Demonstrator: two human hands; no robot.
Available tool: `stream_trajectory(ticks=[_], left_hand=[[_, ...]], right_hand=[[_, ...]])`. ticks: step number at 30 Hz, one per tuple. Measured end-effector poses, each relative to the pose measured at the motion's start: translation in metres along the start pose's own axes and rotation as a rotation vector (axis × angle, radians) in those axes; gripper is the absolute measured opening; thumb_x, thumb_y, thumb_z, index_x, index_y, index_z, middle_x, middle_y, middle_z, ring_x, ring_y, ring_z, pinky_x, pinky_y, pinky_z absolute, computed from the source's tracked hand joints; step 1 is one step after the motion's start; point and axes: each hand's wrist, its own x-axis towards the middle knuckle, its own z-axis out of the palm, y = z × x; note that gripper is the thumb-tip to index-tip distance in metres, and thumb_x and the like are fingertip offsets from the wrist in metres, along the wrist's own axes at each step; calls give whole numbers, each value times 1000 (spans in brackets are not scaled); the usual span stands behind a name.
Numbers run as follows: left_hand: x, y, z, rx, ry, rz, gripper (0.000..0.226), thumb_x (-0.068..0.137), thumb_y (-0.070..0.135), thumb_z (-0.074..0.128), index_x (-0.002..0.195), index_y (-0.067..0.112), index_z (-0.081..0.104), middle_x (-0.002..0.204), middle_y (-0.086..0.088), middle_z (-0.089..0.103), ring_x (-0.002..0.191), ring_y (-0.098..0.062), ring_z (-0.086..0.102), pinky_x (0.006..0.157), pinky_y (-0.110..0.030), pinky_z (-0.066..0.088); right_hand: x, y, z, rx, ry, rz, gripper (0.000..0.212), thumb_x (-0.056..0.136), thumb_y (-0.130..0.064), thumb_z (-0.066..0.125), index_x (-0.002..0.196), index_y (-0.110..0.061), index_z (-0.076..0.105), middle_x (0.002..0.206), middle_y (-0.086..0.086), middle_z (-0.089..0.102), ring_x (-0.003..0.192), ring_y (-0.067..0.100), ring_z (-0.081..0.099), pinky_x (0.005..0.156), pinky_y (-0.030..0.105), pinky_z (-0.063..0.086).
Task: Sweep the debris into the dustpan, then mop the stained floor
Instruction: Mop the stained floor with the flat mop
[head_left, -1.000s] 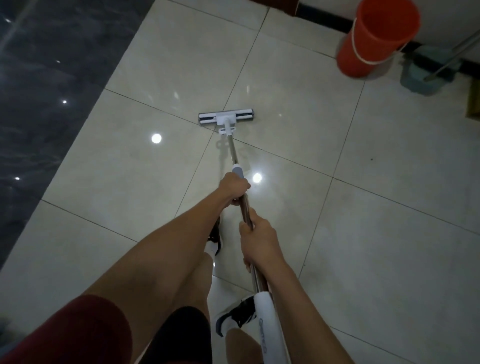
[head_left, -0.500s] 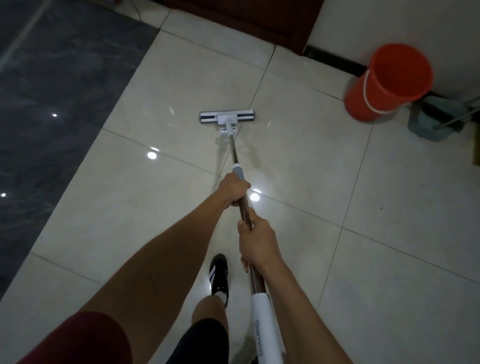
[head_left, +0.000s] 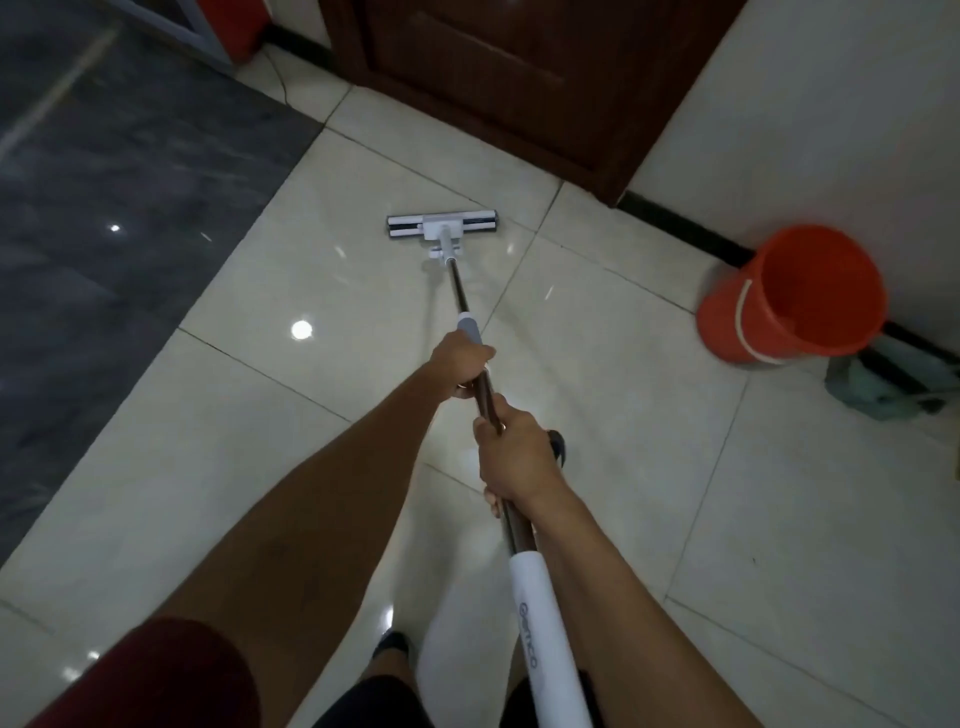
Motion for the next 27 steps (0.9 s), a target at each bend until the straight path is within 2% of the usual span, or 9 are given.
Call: stream_trajectory(ticks=[4, 7, 9, 13, 16, 19, 21, 22, 27], left_hand=[[69, 77, -5, 72, 86, 18, 22, 98, 23, 59, 103, 2, 57, 90, -13, 66, 64, -18, 62, 38, -22, 47], [102, 124, 0, 63, 75, -20, 27, 98, 25, 58, 116, 6, 60, 100, -14, 67, 73, -23, 67, 53, -30, 56], [112, 143, 4, 47, 73, -58, 23, 96, 23, 61, 114, 8, 60, 100, -11, 66, 78, -24, 68, 60, -36, 61], [107, 162, 18, -18, 86, -104, 17, 93, 17, 64, 107, 10, 56, 105, -11, 65, 80, -23, 68, 58, -35, 61], [96, 157, 25, -11, 97, -118, 19, 92, 17, 62, 109, 11, 56, 103, -10, 64, 82, -25, 67, 63, -38, 62], [80, 137, 29, -12, 105, -115, 13, 94, 15, 60, 105, 11, 55, 98, -9, 65, 73, -22, 67, 48, -31, 57], [65, 117, 33, 2, 80, -111, 4, 95, 13, 57, 95, 11, 54, 86, -6, 61, 66, -19, 64, 40, -25, 51], [55, 105, 37, 13, 67, -111, 7, 96, 12, 56, 90, 12, 53, 83, -5, 60, 64, -19, 64, 39, -24, 50], [-17, 35, 62, 56, -8, -97, 13, 95, 9, 56, 83, 12, 52, 87, -12, 64, 69, -27, 69, 57, -35, 61]], right_hand=[[86, -47, -50, -81, -44, -45, 36, 103, -26, 43, 138, -21, 51, 103, 14, 68, 77, 27, 66, 72, 42, 61], [122, -71, -93, -179, -68, -79, 36, 104, -26, 42, 140, -20, 49, 105, 11, 68, 88, 29, 70, 78, 40, 61], [134, -78, -118, -250, -93, -92, 38, 105, -27, 42, 141, -19, 47, 106, 9, 67, 93, 28, 69, 81, 37, 59], [135, -82, -146, -334, -128, -101, 42, 105, -29, 41, 146, -18, 42, 113, 10, 66, 98, 27, 67, 80, 34, 55], [123, -80, -147, -392, -150, -128, 40, 106, -26, 38, 144, -13, 42, 121, 12, 64, 106, 29, 65, 83, 31, 51], [98, -70, -135, -391, -167, -115, 39, 107, -25, 37, 144, -13, 40, 126, 12, 61, 106, 31, 67, 84, 31, 53], [78, -57, -125, -421, -175, -101, 40, 107, -24, 36, 145, -12, 38, 129, 12, 60, 113, 30, 62, 79, 28, 44], [66, -47, -119, -433, -177, -96, 39, 107, -24, 36, 144, -11, 39, 129, 12, 59, 116, 29, 60, 79, 28, 41], [-16, 17, -94, -429, -184, -58, 35, 105, -24, 36, 135, -6, 45, 120, 14, 61, 110, 31, 60, 77, 33, 43]])
